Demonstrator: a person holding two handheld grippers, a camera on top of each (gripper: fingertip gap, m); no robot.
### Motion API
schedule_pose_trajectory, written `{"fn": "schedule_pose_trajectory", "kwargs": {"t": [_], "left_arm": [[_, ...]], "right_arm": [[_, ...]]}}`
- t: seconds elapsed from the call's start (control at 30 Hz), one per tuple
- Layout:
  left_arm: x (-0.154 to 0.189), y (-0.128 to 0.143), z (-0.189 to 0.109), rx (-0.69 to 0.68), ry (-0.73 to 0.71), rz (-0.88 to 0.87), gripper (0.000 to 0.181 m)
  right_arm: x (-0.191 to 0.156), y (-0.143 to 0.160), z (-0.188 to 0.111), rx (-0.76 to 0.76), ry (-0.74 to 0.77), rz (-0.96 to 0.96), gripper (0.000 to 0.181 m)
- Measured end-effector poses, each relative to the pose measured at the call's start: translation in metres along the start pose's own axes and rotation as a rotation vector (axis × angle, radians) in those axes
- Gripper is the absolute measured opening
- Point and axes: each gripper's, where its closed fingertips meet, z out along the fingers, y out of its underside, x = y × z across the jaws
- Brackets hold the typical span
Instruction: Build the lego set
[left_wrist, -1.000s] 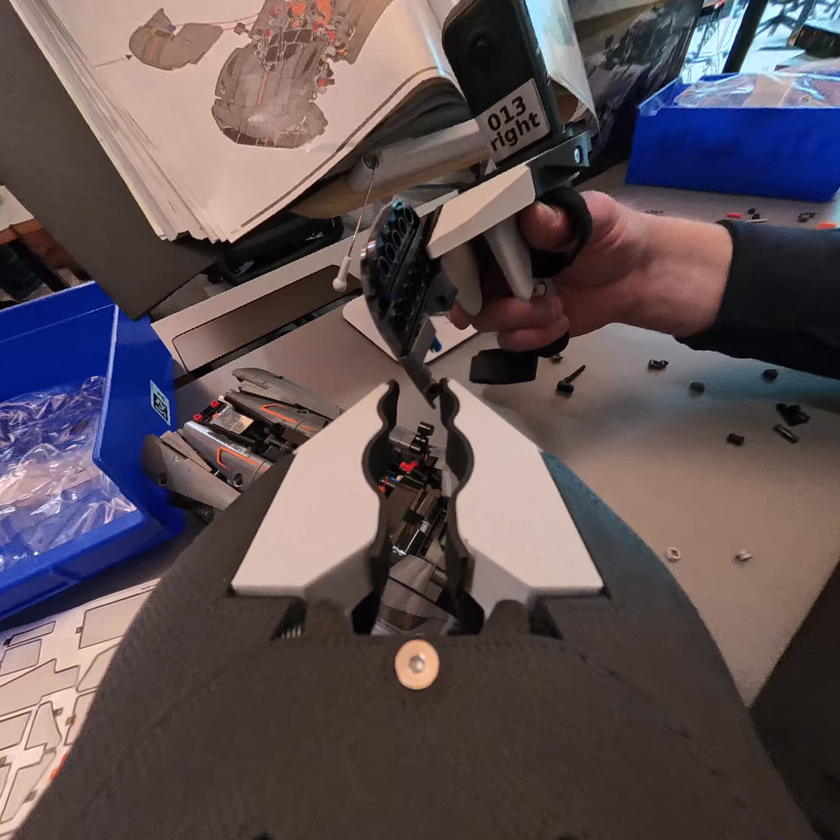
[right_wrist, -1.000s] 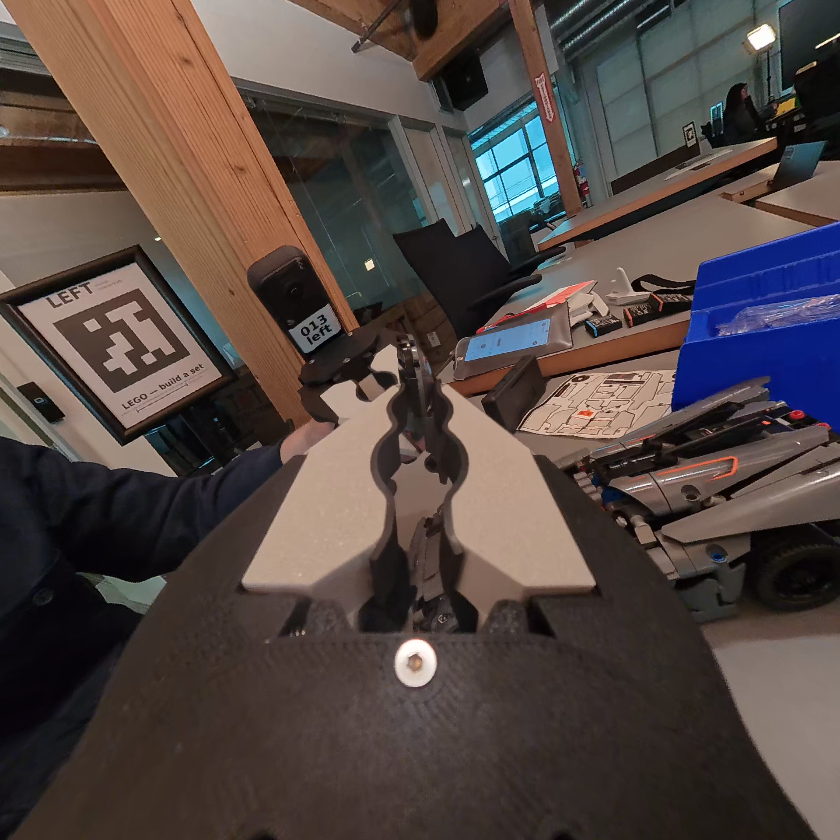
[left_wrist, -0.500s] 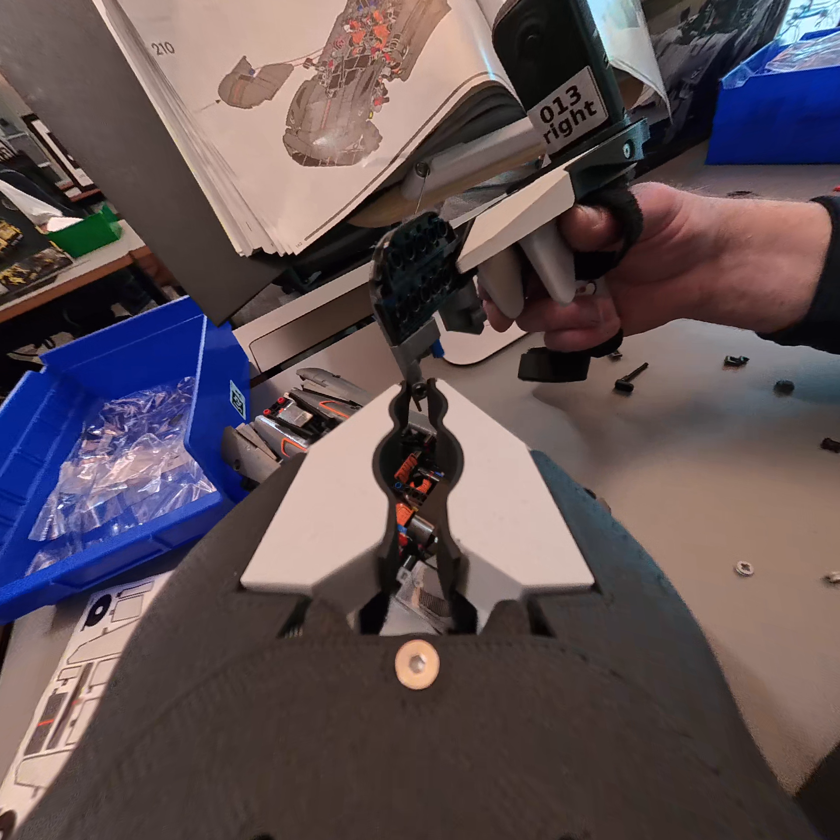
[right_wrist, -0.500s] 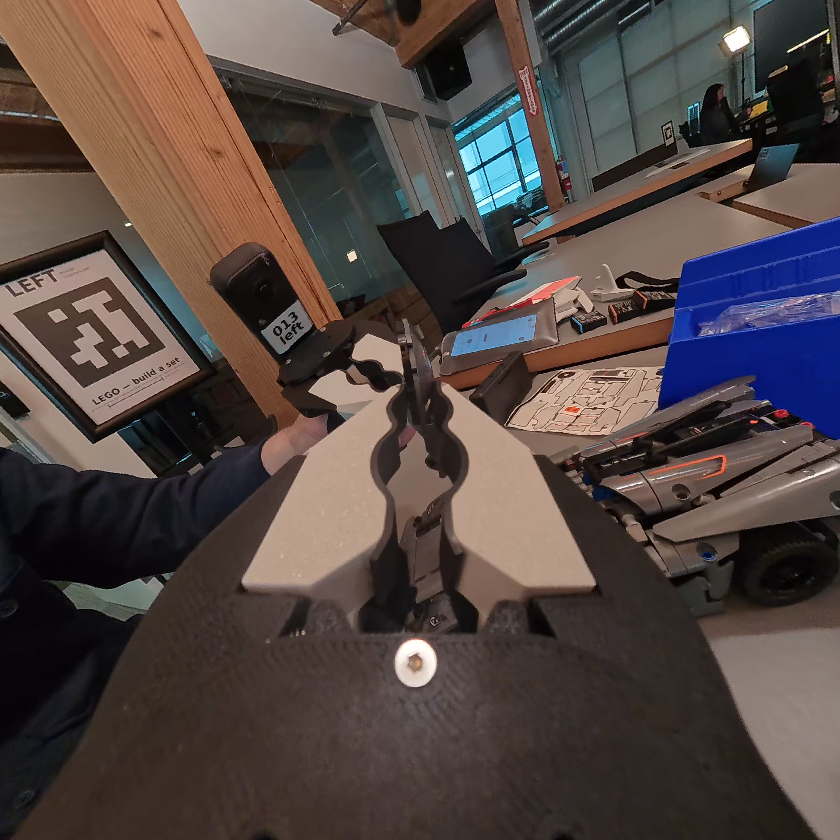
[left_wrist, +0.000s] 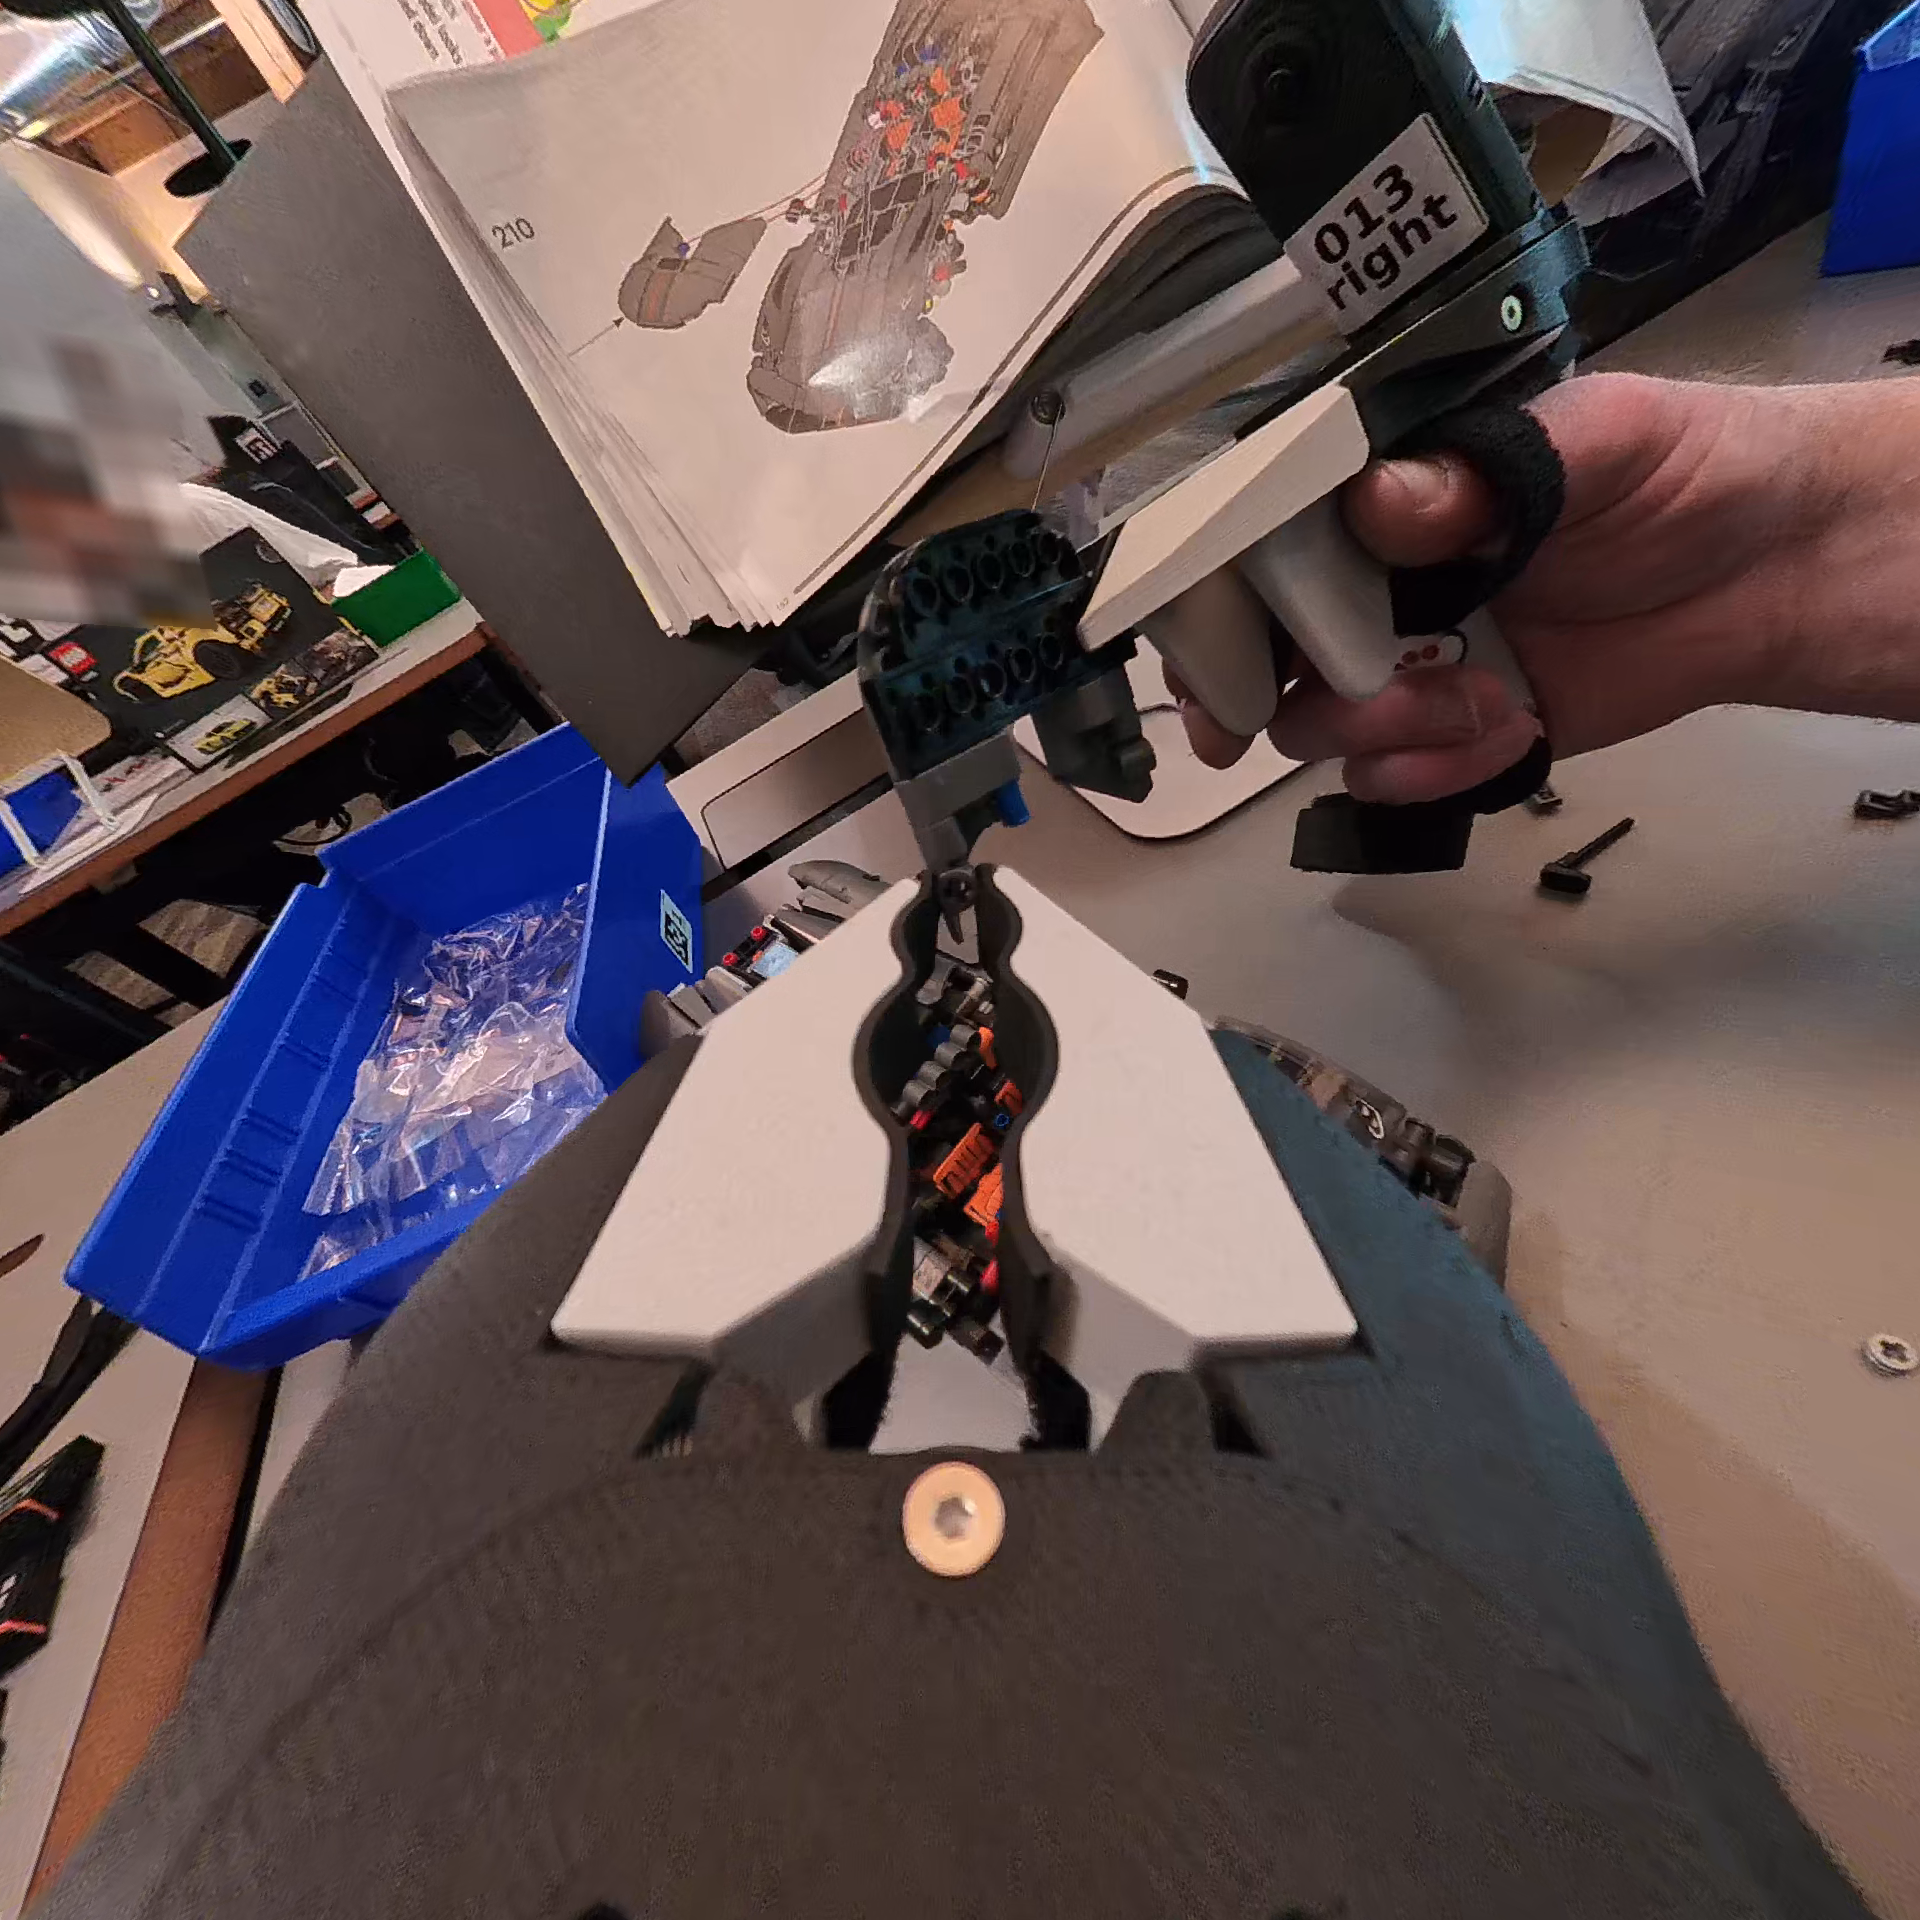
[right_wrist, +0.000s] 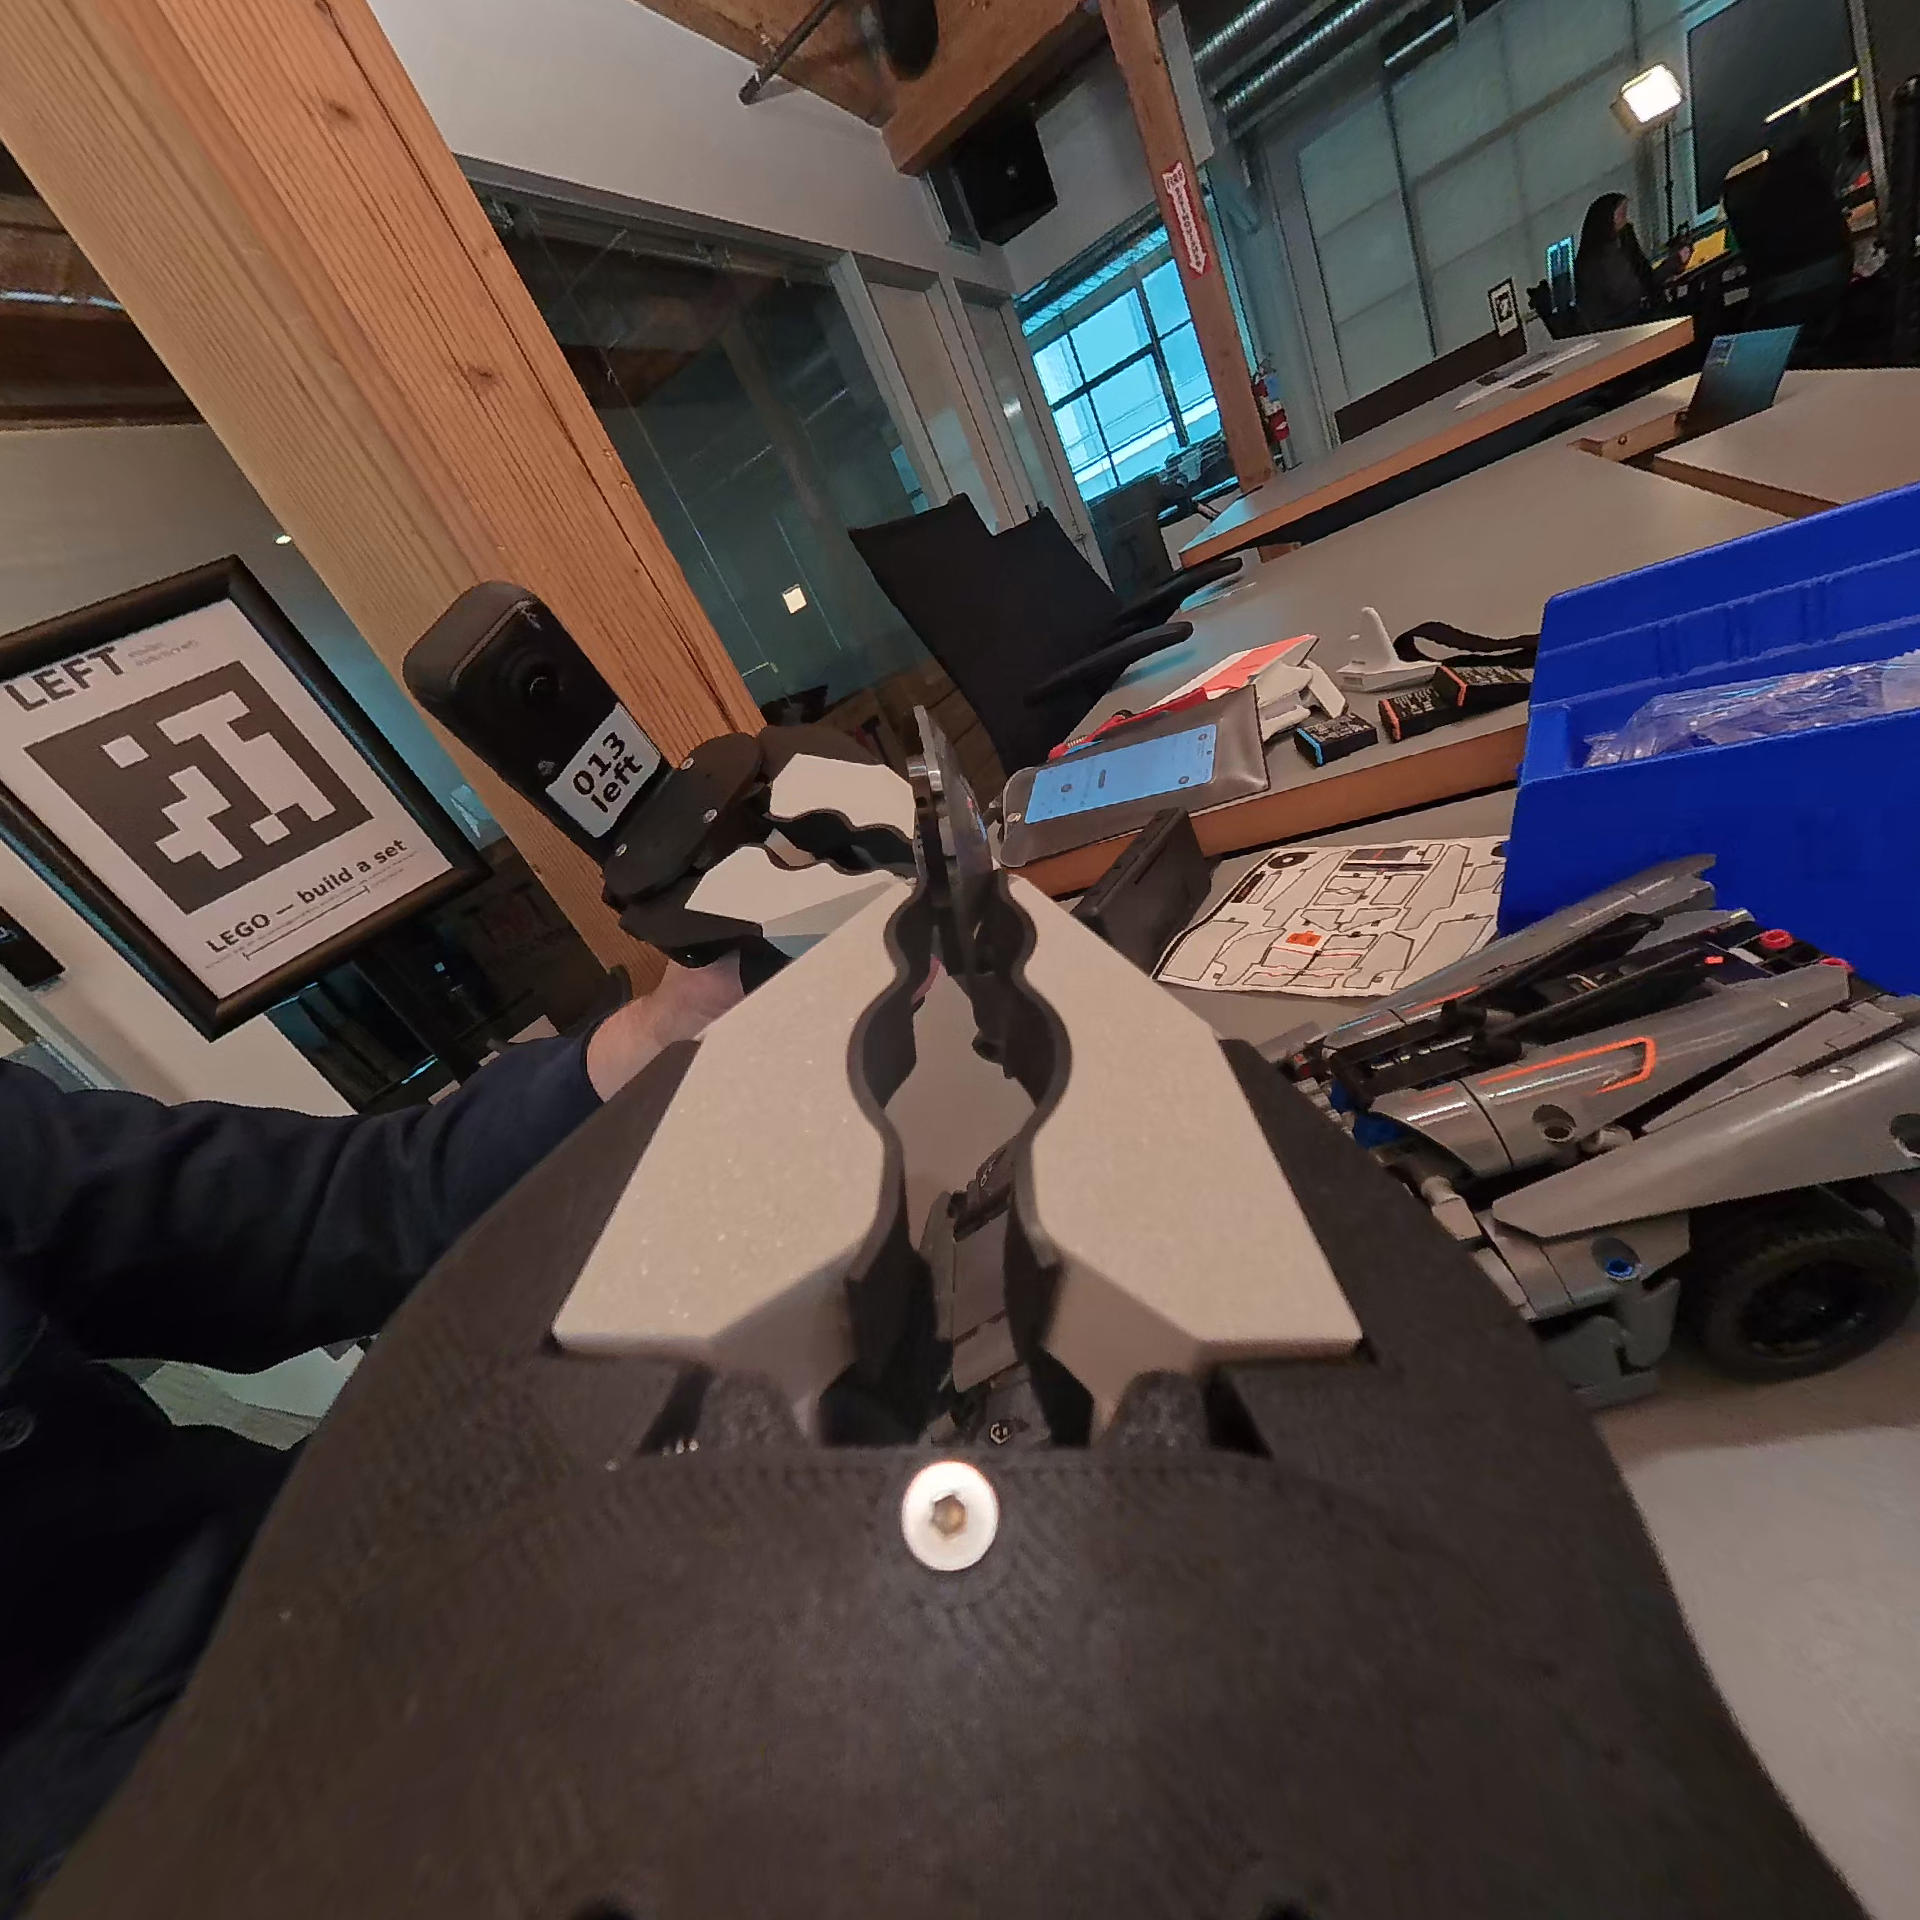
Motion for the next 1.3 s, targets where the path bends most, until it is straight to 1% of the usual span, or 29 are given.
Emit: {"fn": "schedule_pose_trajectory", "kwargs": {"t": [0.27,0.47,0.63,0.77,0.87,1.03,1.3], "left_arm": [[-0.003,0.0,-0.001,-0.013,-0.045,0.067,0.005],[-0.006,-0.002,-0.002,-0.035,-0.118,0.167,0.005],[-0.011,-0.004,-0.004,-0.066,-0.215,0.275,0.005],[-0.013,-0.007,-0.005,-0.079,-0.257,0.324,0.005],[-0.016,-0.008,-0.007,-0.09,-0.285,0.341,0.005],[-0.017,-0.012,-0.009,-0.08,-0.279,0.334,0.005],[-0.017,-0.016,-0.011,-0.087,-0.304,0.37,0.005]], "right_arm": [[-0.001,0.001,0.001,-0.014,0.006,-0.013,0.009],[-0.001,0.0,0.001,-0.017,0.016,-0.011,0.009],[-0.001,0.0,0.003,-0.02,0.026,-0.007,0.009],[-0.002,-0.001,0.004,-0.018,0.034,-0.01,0.008],[-0.003,-0.002,0.006,-0.018,0.047,-0.021,0.008],[-0.007,-0.004,0.006,-0.025,0.048,-0.057,0.009],[-0.01,-0.008,0.007,-0.026,0.056,-0.055,0.009]]}}
